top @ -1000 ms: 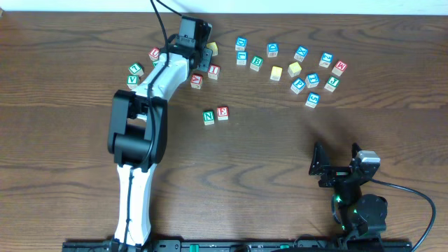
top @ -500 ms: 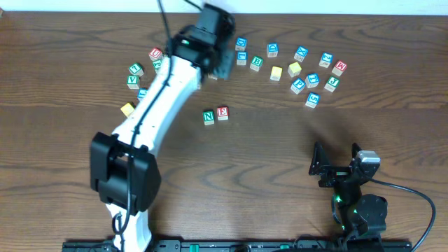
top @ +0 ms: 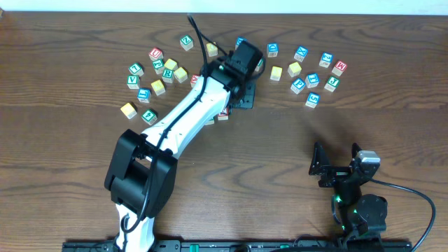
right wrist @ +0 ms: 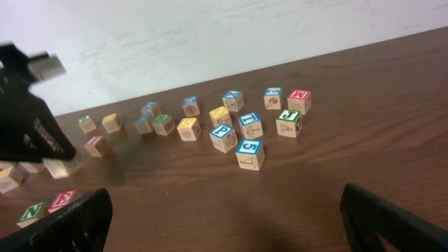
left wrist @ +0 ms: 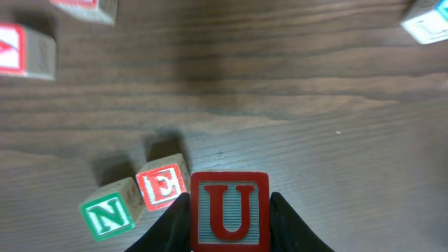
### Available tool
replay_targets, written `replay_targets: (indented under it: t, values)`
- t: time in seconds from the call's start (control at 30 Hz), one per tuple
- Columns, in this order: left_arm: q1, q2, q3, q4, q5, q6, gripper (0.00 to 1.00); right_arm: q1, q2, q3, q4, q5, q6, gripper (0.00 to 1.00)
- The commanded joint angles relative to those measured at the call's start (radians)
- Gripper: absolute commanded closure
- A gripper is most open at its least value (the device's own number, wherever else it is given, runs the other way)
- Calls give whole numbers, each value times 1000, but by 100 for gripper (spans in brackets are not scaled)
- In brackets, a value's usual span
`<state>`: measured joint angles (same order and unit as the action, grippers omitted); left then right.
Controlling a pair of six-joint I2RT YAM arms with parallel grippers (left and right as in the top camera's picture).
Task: Spell out NEURIPS
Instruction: 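Lower the red U block right of the red E and release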
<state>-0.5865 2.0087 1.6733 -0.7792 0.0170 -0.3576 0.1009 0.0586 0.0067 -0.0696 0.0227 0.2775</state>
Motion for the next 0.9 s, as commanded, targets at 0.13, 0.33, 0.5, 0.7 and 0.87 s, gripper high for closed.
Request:
replay_targets:
  t: [0.13,0.33,0.5,0.7,0.87]
  values:
    - [5,13,-138,179,-11,-112,75,-10,-1,-1,-3,5,-5,1]
    - [5,13,-192,229,-19,-122,75,-10,-1,-1,-3,5,-5,1]
    - [5,13,-223,249,-71,-179,75,-10,-1,-1,-3,5,-5,1]
    - [5,13,-266,298,-71,-179,75,-10,-1,-1,-3,5,-5,1]
    - [5,13,-284,322,-71,-179,74,-10,-1,-1,-3,5,-5,1]
